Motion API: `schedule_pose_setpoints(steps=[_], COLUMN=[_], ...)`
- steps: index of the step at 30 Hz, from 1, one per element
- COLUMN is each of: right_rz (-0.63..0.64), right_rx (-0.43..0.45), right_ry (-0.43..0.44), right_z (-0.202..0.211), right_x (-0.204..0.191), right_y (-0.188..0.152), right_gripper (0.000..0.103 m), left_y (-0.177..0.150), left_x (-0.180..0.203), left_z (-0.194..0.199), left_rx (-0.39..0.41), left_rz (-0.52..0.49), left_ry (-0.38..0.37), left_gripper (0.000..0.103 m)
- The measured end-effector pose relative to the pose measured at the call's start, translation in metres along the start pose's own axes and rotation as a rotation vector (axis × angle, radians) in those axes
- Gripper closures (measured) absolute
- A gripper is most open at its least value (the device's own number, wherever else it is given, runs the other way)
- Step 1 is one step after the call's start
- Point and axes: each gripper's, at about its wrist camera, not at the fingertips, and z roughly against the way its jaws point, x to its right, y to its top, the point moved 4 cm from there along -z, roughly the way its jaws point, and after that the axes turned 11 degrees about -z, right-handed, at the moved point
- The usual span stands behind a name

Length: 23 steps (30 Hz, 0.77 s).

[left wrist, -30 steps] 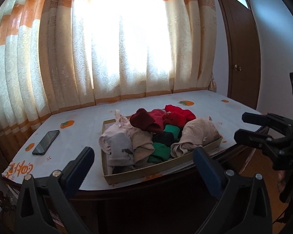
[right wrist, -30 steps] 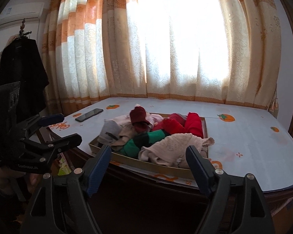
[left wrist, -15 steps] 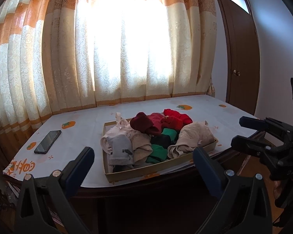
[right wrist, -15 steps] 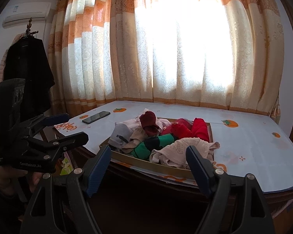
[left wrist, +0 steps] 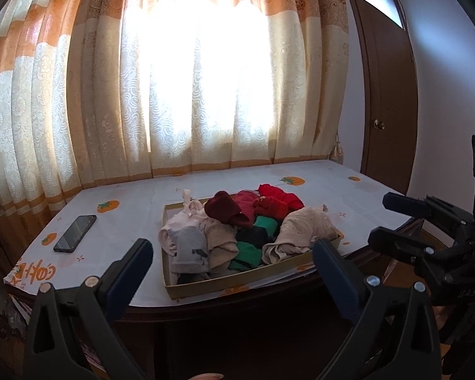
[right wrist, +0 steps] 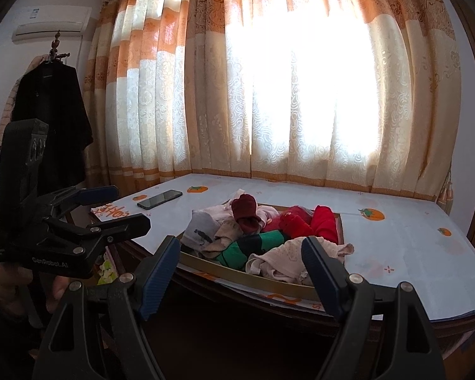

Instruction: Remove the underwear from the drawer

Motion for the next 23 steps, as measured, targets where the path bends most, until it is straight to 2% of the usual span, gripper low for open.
schedule_pose_setpoints(steps=[8, 14, 23], right_rz=[-0.002, -0.004, 0.002], right_rx=[-0.001, -0.016, -0.041], right_ry=[0.000, 0.004, 0.008], right_z=[0.001, -0.001, -0.008], right_x=[0.002, 0.001, 0.000], right_y=[-0.001, -0.006, -0.015], right_gripper=[0.022, 0.022, 0.022], left_y=[-0.001, -0.006, -0.008], left_x=[-0.003, -0.009, -0.004], left_z=[-0.004, -0.006, -0.006], left_rx=[-0.027, -0.024, -0.018], left_rz=[0.010, 0.034, 0.009], left_ry=[0.040, 0.039, 0.027], left_gripper=[0.001, 0.001, 0.001])
